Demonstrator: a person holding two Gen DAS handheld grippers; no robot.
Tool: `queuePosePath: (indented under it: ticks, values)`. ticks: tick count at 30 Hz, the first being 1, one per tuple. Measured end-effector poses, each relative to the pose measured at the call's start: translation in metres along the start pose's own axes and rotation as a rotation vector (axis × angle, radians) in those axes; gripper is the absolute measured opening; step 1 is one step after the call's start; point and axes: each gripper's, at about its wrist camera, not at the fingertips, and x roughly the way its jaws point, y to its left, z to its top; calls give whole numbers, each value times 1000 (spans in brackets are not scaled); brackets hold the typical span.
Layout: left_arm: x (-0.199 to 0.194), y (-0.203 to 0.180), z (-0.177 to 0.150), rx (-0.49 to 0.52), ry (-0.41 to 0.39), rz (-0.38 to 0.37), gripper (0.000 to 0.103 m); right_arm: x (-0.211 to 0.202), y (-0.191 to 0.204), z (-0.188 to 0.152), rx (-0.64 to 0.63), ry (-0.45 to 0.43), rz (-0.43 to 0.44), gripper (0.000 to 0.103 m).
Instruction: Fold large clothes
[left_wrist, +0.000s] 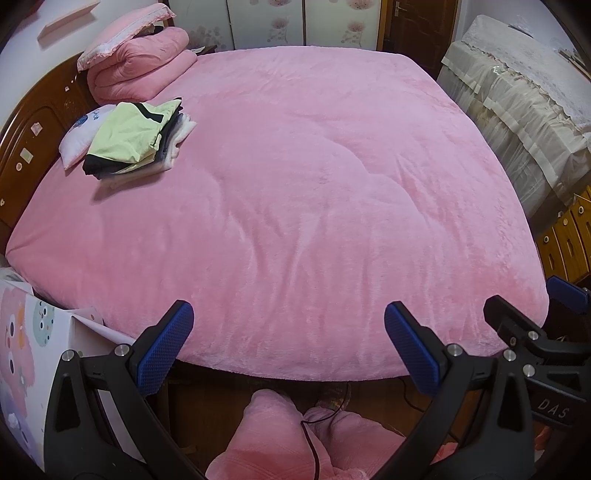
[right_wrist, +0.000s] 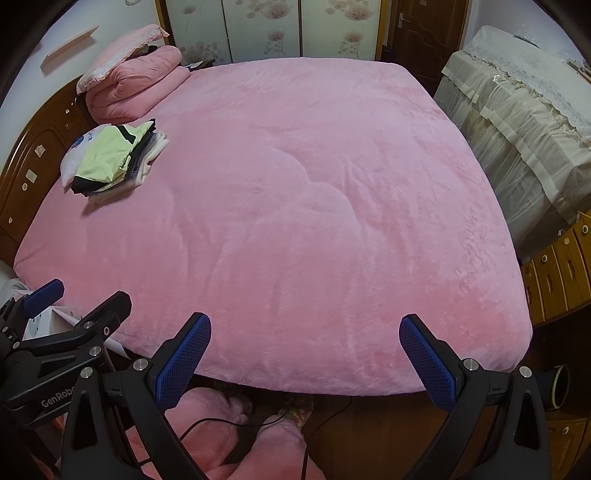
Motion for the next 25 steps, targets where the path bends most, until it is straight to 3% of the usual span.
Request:
queuePosePath:
  ticks: [25]
  values:
    - [1, -11, 8, 38, -8, 6, 102, -3, 1, 5, 21, -1, -15, 103]
